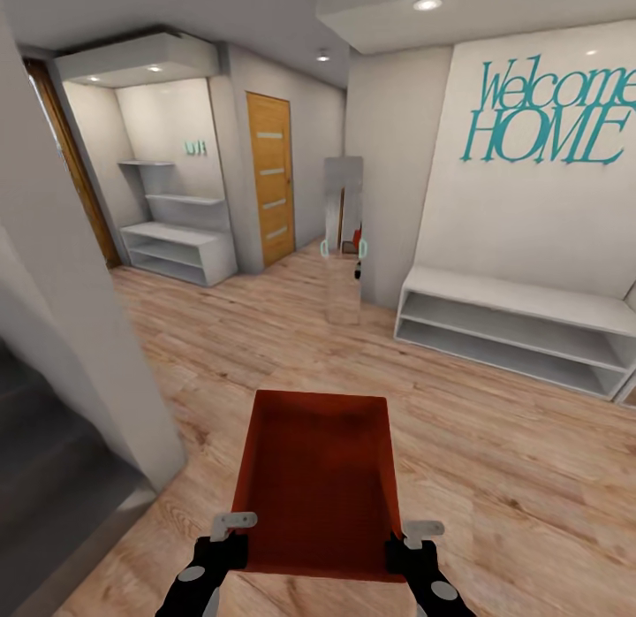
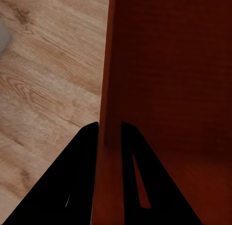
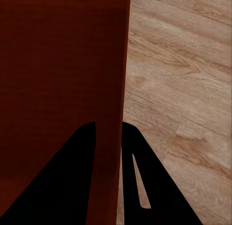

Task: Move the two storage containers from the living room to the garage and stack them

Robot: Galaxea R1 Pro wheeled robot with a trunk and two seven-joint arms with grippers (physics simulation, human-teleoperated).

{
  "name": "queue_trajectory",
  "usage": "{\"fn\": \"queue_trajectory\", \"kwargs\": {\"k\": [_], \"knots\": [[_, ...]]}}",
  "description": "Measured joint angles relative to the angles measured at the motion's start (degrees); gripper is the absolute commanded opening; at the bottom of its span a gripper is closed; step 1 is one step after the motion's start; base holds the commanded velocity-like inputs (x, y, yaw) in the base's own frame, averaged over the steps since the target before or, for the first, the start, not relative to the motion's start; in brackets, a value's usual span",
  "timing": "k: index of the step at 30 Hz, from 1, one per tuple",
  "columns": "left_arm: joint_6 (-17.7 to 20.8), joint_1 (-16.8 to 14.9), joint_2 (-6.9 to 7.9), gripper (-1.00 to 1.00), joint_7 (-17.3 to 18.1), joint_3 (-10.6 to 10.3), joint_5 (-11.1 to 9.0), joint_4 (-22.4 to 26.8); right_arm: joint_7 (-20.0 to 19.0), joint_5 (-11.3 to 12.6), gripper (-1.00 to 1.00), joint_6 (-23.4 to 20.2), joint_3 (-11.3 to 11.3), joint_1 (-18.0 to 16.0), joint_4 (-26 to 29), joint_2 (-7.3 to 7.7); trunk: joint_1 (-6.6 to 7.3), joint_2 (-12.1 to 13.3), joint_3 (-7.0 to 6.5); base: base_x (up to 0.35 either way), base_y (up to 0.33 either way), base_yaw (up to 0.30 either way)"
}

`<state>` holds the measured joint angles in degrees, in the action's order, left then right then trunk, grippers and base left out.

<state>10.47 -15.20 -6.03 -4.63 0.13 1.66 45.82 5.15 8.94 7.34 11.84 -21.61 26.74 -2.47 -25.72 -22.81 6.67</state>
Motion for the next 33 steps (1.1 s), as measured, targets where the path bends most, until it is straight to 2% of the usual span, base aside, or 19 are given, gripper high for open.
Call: {"fn": "queue_trajectory", "kwargs": {"k": [33], "knots": [[0.01,0.00,0.00,-1.00,0.00,0.00,0.00,0.00,0.00,-0.01,-1.00,0.00,-0.01,0.00,-0.01,0.00,0.00,0.00,0.00,0.326,0.000,0.000]]}}
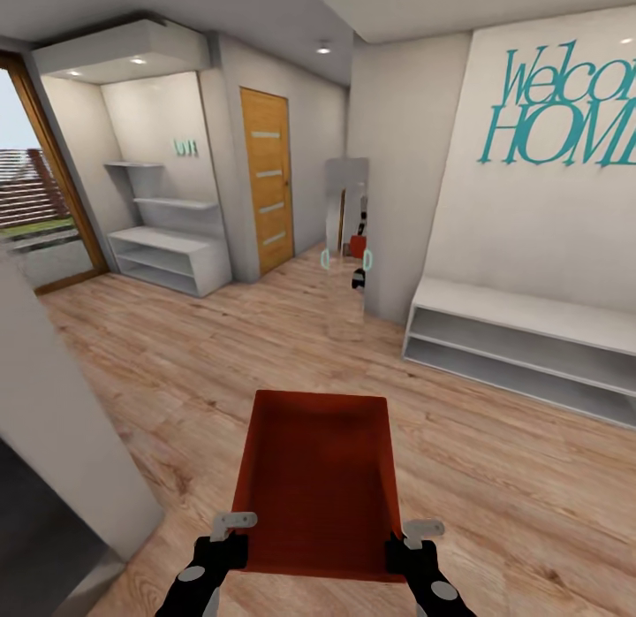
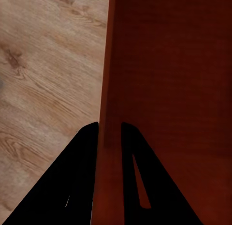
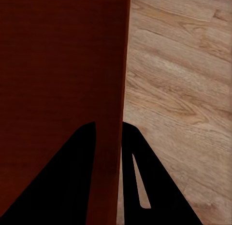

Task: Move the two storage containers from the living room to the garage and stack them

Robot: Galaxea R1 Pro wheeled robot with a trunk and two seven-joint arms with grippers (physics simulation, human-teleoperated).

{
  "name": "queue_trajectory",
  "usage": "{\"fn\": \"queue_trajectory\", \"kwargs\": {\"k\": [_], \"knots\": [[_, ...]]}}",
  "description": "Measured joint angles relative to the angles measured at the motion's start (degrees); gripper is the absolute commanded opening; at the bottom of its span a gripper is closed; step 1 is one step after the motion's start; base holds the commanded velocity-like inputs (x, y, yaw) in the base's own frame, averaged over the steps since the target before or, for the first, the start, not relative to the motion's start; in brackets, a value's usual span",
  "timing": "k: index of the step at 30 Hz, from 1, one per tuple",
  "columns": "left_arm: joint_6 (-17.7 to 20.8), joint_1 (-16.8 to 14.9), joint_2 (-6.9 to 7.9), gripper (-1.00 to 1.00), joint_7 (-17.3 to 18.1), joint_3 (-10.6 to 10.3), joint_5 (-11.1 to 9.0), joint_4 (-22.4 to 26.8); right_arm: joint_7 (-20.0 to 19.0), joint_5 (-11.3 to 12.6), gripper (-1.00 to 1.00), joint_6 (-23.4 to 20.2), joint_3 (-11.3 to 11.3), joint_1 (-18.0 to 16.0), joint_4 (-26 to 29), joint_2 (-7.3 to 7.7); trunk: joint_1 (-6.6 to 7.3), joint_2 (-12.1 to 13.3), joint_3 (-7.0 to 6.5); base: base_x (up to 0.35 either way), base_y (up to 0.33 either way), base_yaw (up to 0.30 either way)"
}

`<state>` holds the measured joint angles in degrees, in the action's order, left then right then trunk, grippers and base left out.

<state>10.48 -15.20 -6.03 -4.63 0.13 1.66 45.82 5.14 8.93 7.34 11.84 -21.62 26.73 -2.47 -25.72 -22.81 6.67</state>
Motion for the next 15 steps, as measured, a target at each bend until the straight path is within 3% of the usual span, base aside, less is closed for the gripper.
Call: {"fn": "queue_trajectory", "kwargs": {"k": [7,15], "knots": [[0.00,0.00,0.00,-1.00,0.00,0.00,0.00,0.00,0.00,0.01,-1.00,0.00,0.01,0.00,0.00,0.00,0.00,0.00,0.00,0.327,0.000,0.017],[0.00,0.01,-0.01,-1.00,-0.03,0.00,0.00,0.01,-0.01,-0.02,-1.00,0.01,-0.01,-0.01,-0.01,0.00,0.00,0.00,0.00,0.327,0.000,0.208]]}}
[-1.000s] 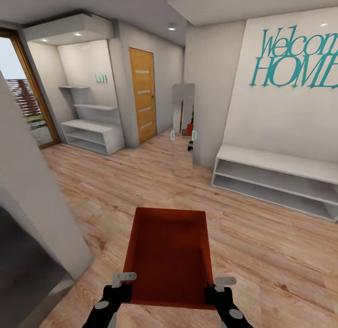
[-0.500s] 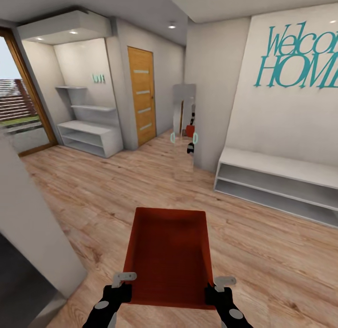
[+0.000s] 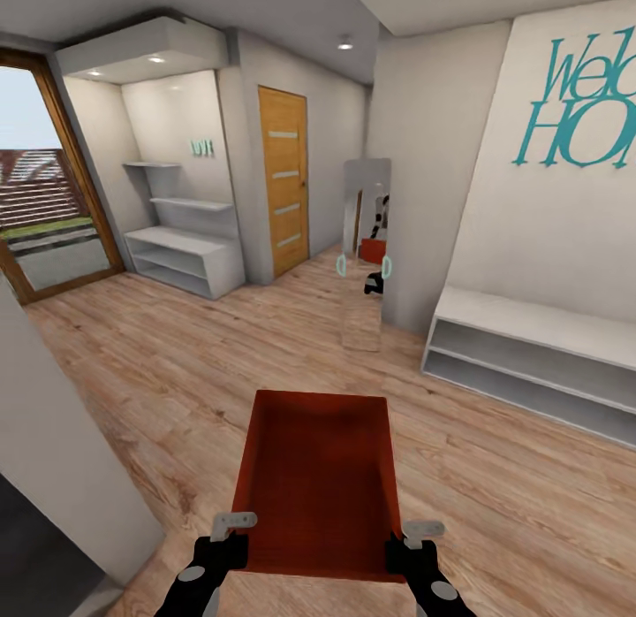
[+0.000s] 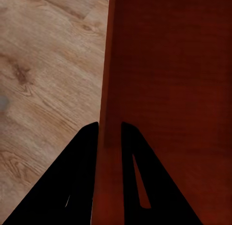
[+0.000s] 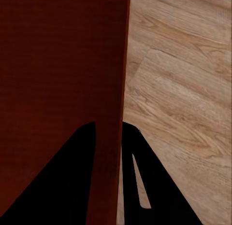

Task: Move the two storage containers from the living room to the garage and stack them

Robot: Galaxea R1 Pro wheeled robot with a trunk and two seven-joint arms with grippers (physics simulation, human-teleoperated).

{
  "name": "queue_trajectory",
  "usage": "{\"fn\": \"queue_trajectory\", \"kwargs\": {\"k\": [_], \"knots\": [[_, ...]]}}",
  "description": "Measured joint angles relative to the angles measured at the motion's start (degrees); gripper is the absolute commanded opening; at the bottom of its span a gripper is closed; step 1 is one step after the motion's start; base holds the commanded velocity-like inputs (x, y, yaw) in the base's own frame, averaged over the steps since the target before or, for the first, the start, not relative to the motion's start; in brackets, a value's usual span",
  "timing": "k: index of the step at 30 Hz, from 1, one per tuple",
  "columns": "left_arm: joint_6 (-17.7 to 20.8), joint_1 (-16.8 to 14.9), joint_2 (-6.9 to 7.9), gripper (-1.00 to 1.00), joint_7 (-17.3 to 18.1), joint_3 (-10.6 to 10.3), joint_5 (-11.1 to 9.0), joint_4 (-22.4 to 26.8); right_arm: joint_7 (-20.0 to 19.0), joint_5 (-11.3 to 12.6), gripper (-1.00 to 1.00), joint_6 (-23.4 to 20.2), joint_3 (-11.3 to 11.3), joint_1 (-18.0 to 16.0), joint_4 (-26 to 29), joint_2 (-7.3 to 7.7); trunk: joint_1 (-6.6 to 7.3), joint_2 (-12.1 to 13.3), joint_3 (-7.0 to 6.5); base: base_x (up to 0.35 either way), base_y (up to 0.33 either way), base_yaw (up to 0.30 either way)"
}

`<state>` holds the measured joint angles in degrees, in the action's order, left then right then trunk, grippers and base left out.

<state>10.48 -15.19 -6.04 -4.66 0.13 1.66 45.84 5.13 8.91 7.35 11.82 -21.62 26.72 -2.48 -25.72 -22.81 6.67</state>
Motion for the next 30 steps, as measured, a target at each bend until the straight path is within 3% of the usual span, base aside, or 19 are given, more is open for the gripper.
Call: {"fn": "queue_trajectory", "kwargs": {"k": [10,21,30], "knots": [[0.01,-0.01,0.01,-1.00,0.03,0.00,0.00,-0.01,0.00,0.02,-1.00,-0.01,0.01,0.01,0.00,0.00,0.00,0.00,0.00,0.327,0.000,0.026],[0.01,0.00,0.01,-1.00,0.02,0.00,0.00,0.00,-0.01,-0.01,-1.00,0.00,0.00,0.00,-0.01,0.00,0.00,0.00,0.00,0.327,0.000,0.230],[0.00,-0.01,0.00,-1.00,0.03,0.01,0.00,-0.01,0.00,-0.03,-1.00,-0.01,-0.01,0.01,0.01,0.00,0.00,0.00,0.00,0.327,0.000,0.028]]}}
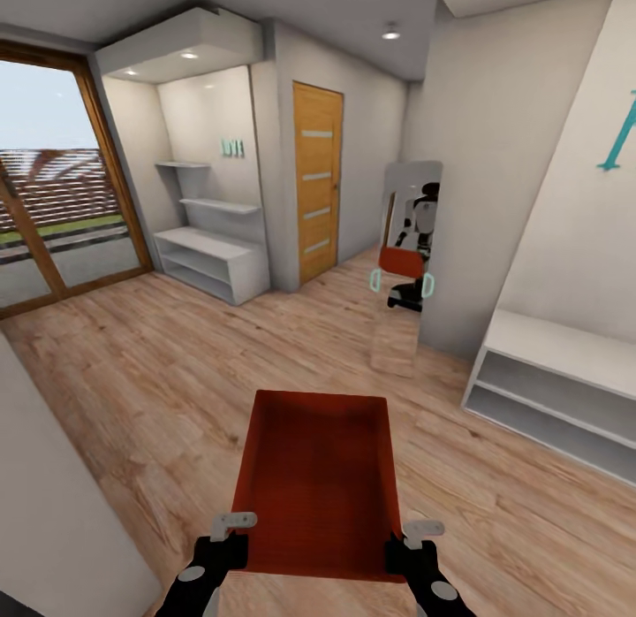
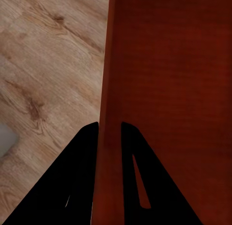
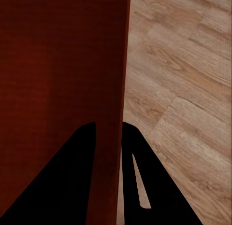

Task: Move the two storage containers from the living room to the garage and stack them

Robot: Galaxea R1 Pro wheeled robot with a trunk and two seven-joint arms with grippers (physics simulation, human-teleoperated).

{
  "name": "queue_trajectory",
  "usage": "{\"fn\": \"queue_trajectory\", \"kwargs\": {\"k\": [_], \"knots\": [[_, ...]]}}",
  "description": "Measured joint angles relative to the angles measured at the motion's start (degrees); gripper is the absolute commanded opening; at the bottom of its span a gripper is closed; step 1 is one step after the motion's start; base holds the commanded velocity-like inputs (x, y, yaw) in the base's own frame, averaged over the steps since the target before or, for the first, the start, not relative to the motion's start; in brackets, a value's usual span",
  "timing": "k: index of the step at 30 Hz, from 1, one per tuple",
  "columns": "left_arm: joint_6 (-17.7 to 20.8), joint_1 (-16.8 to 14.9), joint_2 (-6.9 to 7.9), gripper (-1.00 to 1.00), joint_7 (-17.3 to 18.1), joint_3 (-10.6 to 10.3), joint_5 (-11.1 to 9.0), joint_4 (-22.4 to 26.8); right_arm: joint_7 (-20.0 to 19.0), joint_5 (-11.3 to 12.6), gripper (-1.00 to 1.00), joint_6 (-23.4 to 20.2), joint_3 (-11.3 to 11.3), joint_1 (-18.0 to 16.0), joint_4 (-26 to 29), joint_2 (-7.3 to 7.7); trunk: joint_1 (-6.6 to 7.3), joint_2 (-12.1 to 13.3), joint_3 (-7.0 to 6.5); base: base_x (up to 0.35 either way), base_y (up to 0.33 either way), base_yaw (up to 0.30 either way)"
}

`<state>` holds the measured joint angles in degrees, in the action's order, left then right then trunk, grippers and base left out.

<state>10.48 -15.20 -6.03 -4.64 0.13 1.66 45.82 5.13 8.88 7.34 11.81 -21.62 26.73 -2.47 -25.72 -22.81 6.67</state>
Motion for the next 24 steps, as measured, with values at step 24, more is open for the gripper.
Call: {"fn": "queue_trajectory", "kwargs": {"k": [24], "knots": [[-0.01,0.01,0.00,-1.00,-0.01,0.00,0.00,0.01,0.00,0.02,-1.00,0.01,0.01,-0.01,0.00,0.00,0.00,0.00,0.00,0.327,0.000,0.070]]}}
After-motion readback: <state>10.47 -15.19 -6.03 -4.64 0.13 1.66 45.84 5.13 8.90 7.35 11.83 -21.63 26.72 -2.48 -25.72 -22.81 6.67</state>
